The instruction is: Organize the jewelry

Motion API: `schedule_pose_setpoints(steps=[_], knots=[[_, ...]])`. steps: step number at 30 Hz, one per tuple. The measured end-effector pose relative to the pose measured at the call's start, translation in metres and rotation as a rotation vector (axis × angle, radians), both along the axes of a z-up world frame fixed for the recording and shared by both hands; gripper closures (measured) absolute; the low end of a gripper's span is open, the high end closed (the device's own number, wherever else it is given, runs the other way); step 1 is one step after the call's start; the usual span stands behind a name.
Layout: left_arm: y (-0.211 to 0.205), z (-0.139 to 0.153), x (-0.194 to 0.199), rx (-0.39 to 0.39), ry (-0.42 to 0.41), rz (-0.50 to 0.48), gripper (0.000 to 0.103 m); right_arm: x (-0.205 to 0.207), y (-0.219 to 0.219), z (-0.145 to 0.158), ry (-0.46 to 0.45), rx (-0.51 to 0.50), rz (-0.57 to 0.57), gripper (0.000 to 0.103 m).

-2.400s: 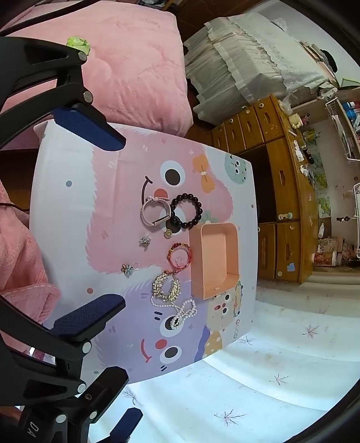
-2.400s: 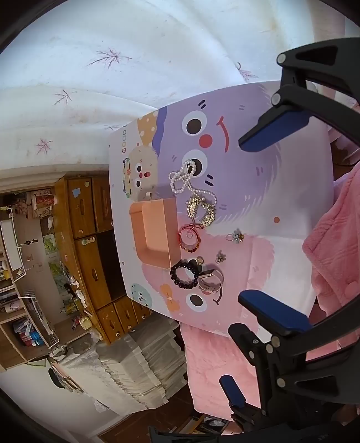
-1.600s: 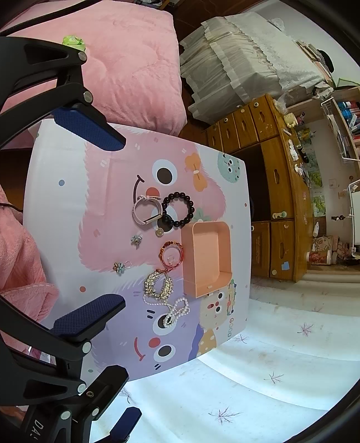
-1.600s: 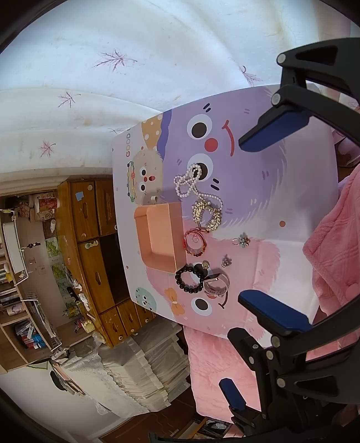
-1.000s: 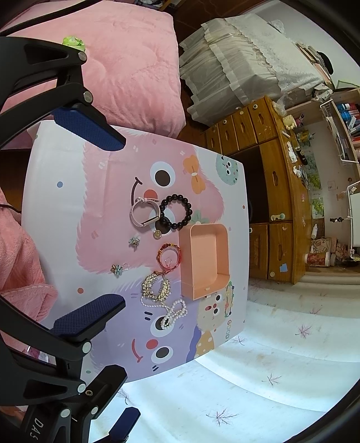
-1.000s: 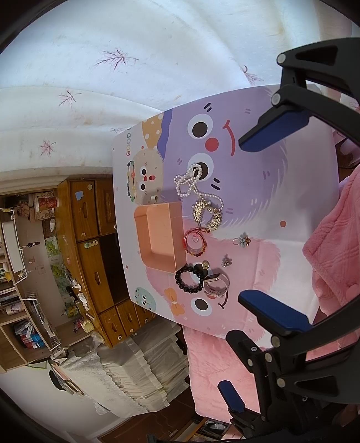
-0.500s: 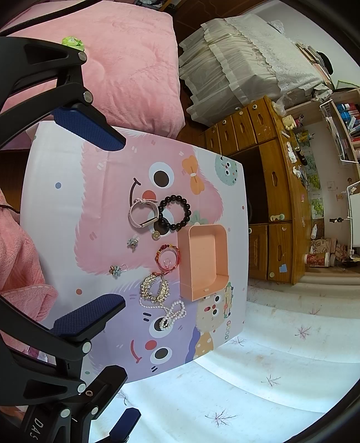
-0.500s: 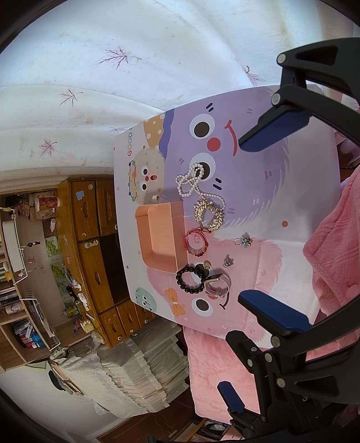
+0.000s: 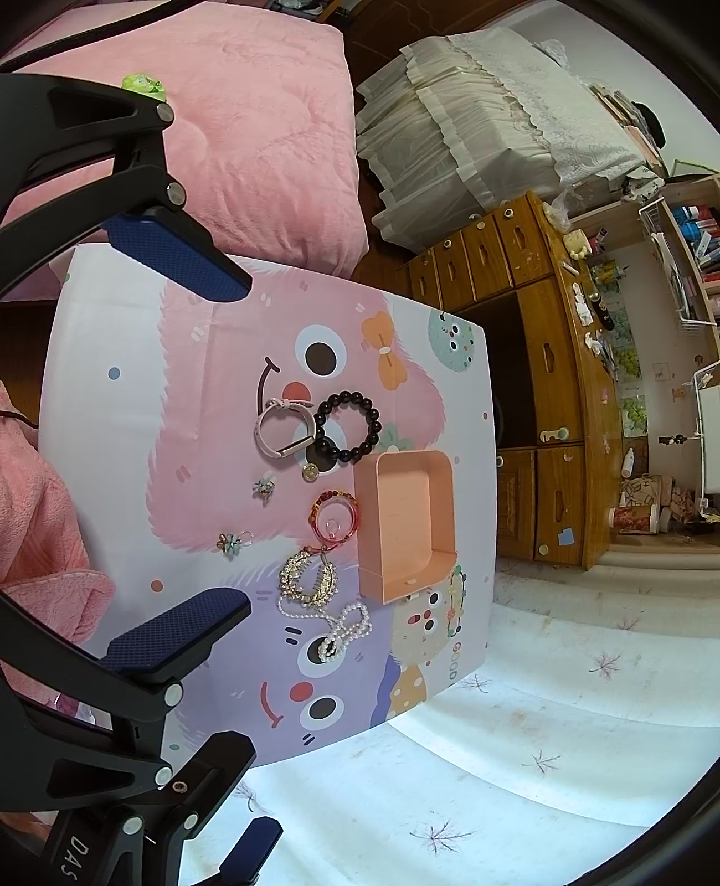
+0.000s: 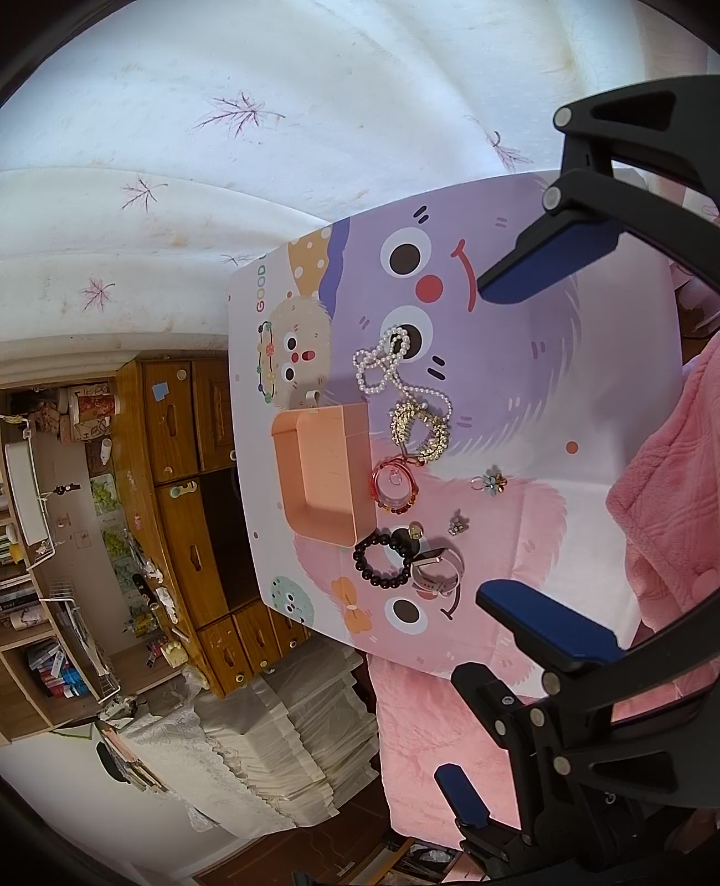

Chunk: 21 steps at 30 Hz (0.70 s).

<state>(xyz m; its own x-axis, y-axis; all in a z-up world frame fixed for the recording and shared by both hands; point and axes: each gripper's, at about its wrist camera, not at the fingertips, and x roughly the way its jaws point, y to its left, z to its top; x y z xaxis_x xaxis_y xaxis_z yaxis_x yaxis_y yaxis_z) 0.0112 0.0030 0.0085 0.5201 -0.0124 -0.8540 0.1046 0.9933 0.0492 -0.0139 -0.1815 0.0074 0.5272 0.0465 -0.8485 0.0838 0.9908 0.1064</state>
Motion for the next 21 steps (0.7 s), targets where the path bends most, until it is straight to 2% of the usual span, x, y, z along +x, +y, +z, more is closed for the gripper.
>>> schedule_pose_setpoints(steps=[8,13,16,21], knots=[[0.008,0.003,0.004,-0.016,-0.01,-0.007,0.001,0.002,-0.003,0.003,0.0,-0.013,-0.002,0.003],[0.013,-0.006,0.002,-0.046,0.029,-0.015,0.001,-0.001,-0.001,0.0,-0.01,-0.011,-0.002,0.003],[0.018,-0.018,0.0,-0.066,0.074,-0.014,0.001,-0.004,0.002,-0.008,-0.008,-0.029,-0.003,0.003],[0.033,-0.054,0.001,-0.132,0.152,-0.021,0.001,-0.007,0.013,-0.028,-0.022,-0.079,0.022,0.003]])
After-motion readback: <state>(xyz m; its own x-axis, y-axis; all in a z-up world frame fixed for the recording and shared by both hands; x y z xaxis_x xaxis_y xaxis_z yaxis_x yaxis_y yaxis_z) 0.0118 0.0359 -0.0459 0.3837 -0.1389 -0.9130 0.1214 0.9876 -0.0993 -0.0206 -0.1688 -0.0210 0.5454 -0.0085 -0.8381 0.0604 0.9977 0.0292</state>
